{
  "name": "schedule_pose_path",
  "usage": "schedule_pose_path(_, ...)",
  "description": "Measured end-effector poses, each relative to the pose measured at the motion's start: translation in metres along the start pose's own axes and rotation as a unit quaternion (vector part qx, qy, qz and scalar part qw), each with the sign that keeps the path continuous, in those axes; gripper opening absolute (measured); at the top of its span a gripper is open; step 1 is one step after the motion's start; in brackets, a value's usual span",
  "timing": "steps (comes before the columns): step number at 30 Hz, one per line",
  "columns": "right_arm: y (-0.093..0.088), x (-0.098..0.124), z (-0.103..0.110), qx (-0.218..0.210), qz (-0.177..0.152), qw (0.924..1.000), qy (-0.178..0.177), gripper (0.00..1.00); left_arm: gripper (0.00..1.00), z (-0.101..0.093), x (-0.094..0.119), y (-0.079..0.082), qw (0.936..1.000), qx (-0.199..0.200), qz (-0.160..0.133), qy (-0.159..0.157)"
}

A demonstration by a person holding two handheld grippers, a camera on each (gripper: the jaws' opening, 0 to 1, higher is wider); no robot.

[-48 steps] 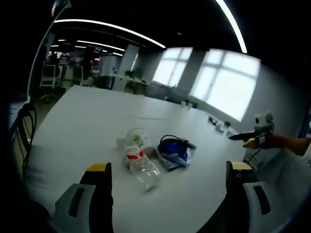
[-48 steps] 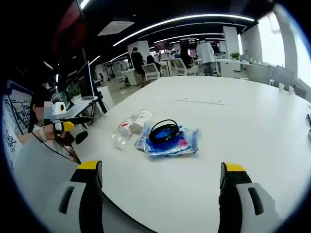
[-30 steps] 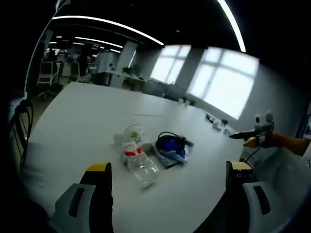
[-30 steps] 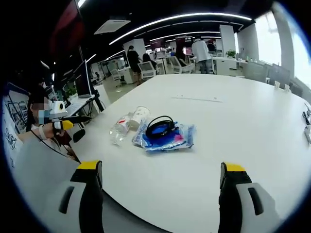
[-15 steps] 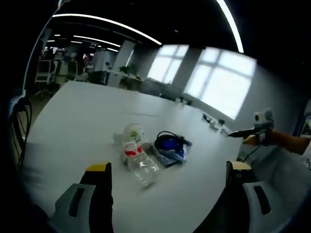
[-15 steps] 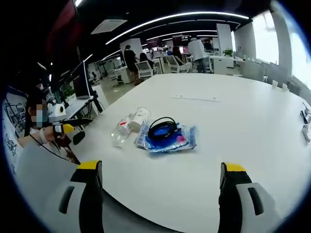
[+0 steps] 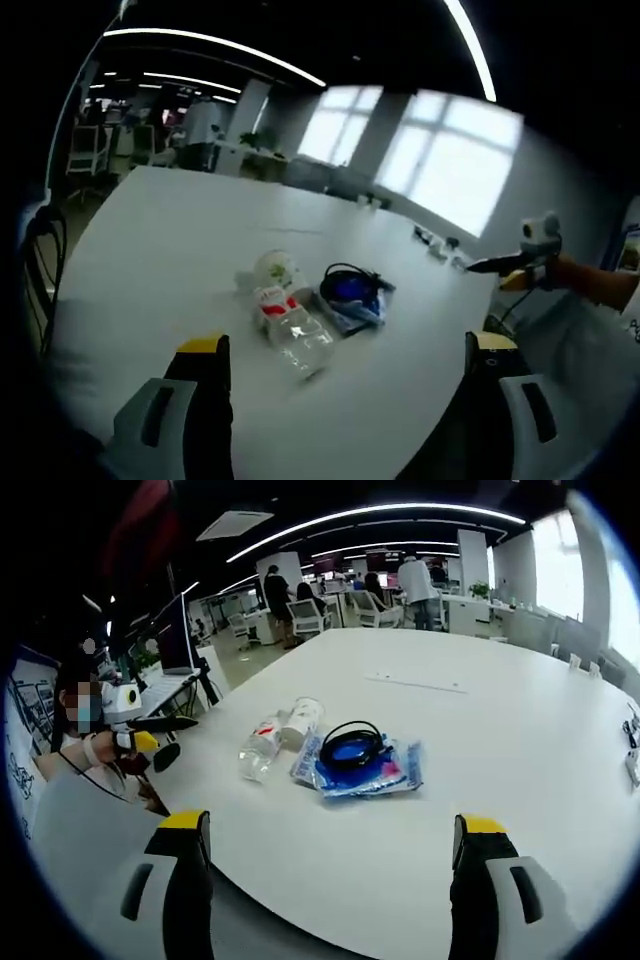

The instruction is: Arrange the tabletop items into an orderly group along one side of the table until the central work area is clear of visible clutter.

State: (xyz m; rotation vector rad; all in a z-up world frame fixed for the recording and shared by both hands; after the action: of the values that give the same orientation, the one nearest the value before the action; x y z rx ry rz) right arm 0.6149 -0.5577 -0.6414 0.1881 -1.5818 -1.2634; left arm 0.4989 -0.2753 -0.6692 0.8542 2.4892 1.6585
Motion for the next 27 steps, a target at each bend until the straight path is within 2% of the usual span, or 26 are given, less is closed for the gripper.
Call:
schedule_pose_path(7,0.001,-0.004,0.009,0.000,0.003,1.0000,-0.003,1.00,0.93,-0.002,0.004,0.001,0.9999,0.009,0.008,-0.008)
schedule_pose_path(10,0.008,-0.007,0.017,-0.016,-0.019,0.9997,-0.004,1.00,0.93,-0.005,0.005,0.000,0.9999,0.009,0.008,-0.012)
schedule_pose_path(18,0.005,-0.021,0.030,-0.001,0.002,0.9999,0.015,1.00,0.92,-0.005,0.007,-0.007,0.9998,0.008,0.018,-0.009)
schedule_pose_path(25,0.010,-0.030,0.036,-0.018,0.002,0.9997,0.017,0.99,0.91,-0.002,0.010,-0.003,0.9998,0.020,0.002,-0.005)
schedule_pose_path(27,0.010,-0.035,0.038,-0.016,0.011,0.9997,0.017,0.99,0.91,-0.001,0.009,-0.002,0.9997,0.023,0.001,-0.005)
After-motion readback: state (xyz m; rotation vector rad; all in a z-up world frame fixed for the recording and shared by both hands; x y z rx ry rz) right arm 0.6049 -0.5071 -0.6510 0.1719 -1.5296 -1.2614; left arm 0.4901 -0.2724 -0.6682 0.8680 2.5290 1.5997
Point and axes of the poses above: the point that each gripper's makers call its tool centre point, and the gripper's own axes: x roughly backward along the fingers, z roughly to its left, y roughly out of its top, the point moved 2 cm from there along x, roughly backward along the fingers, and after that the axes turned 6 degrees about -y, right-handed, at the moved point
